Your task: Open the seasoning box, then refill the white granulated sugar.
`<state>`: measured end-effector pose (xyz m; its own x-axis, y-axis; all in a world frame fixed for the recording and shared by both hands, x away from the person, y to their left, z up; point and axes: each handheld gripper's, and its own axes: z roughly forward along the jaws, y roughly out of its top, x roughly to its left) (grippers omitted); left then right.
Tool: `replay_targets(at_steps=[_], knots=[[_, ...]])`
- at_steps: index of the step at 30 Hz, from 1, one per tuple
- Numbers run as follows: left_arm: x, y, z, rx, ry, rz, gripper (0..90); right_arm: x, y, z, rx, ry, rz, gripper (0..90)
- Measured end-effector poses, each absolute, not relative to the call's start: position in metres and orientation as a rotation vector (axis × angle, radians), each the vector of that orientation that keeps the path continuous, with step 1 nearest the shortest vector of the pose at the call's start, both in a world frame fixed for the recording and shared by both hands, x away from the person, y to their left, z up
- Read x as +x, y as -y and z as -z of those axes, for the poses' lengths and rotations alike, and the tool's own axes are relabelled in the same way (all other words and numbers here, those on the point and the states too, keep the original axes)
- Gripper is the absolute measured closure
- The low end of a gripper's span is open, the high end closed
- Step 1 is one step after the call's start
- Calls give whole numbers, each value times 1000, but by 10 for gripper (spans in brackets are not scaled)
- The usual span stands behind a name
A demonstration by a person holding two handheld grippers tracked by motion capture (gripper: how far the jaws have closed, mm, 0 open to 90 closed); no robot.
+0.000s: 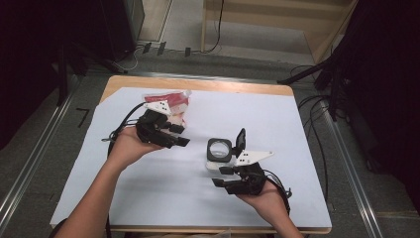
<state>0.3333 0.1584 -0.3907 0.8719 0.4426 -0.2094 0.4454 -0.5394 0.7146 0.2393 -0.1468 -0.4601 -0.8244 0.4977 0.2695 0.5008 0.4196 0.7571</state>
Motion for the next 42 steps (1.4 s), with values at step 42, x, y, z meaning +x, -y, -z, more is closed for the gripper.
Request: replay_targets(at_steps=[42], knots=[[358,-259,389,2087,-944,-94,439,244,134,466,-867,2704,1359,494]])
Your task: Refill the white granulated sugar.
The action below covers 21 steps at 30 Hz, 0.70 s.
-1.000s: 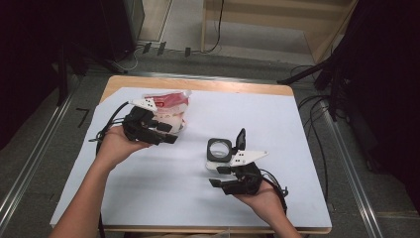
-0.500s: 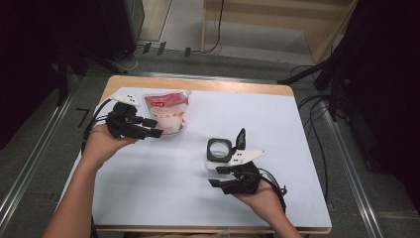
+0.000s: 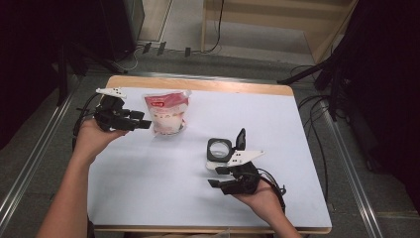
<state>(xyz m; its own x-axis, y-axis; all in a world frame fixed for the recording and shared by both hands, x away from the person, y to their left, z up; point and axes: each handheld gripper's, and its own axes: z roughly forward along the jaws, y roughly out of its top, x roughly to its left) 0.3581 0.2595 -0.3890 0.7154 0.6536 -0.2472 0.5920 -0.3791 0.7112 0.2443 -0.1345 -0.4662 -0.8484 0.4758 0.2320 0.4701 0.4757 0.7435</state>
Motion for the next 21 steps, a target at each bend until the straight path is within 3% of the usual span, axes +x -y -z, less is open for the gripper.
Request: replay_targets(at_steps=[14,21], knots=[[382,-237,397,2096,-918,-98,397,242,130,471,869,-2697,-1341,488],[393,-233,407,2059,-933,-91,446,238,115,473,833,-2720,-1356,487]])
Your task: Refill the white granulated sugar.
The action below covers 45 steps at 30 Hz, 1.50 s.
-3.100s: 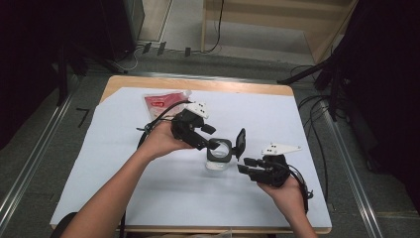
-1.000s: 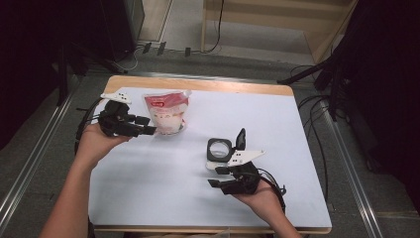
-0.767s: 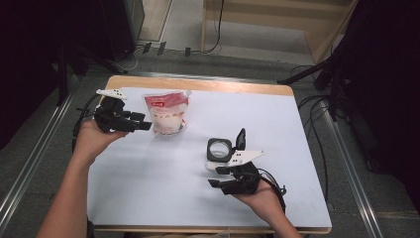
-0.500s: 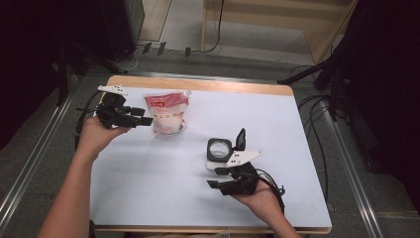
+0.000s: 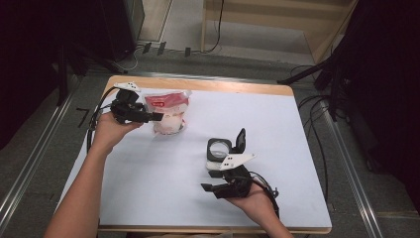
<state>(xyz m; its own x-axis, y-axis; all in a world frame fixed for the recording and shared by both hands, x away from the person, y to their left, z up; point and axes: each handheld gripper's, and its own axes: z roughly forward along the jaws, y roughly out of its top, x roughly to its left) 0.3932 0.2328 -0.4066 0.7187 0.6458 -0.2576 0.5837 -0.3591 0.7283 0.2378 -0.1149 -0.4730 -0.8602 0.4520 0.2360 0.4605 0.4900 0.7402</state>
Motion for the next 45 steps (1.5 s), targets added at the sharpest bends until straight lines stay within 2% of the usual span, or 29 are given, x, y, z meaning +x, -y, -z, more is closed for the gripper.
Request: replay_targets(at_steps=[7,11,20,23,30,37,45], knots=[[401,-229,417,2079,-937,-75,476,238,94,473,-779,2709,1352,473],[401,-228,418,2067,-928,-115,561,242,84,472,-770,2688,1349,470],[400,-222,418,2039,-937,-76,743,256,68,468,-782,2670,1392,472],[397,-218,417,2063,-905,-108,785,258,67,468,-803,2653,1425,455],[397,-216,414,2054,-973,-19,893,255,68,469,-805,2666,1425,446],[391,-217,401,2031,-1032,70,900,255,66,469,-795,2673,1466,445],[370,-222,376,1995,-972,112,900,252,56,472,-750,2685,1488,467]])
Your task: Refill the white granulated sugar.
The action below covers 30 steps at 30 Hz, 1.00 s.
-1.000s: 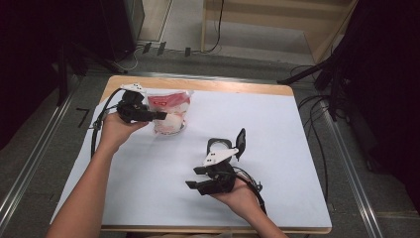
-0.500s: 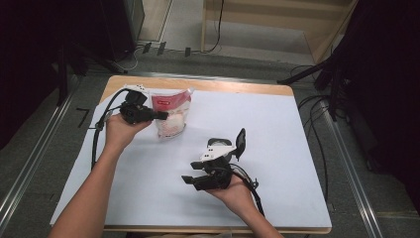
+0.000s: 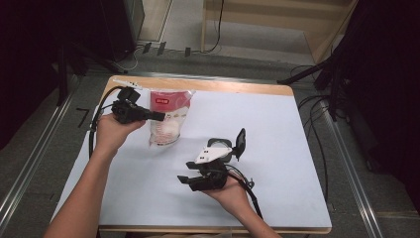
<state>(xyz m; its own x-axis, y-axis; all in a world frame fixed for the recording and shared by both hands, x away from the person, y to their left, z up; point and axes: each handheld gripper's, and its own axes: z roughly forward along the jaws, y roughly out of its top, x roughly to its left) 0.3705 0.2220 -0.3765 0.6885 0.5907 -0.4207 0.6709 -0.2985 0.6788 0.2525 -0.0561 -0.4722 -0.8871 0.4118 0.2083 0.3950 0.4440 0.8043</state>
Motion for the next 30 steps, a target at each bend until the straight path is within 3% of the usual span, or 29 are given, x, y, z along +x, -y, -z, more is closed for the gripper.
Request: replay_targets(at_steps=[30], knots=[[319,-209,330,2002,-826,174,900,257,35,484,830,-2592,-1464,540]])
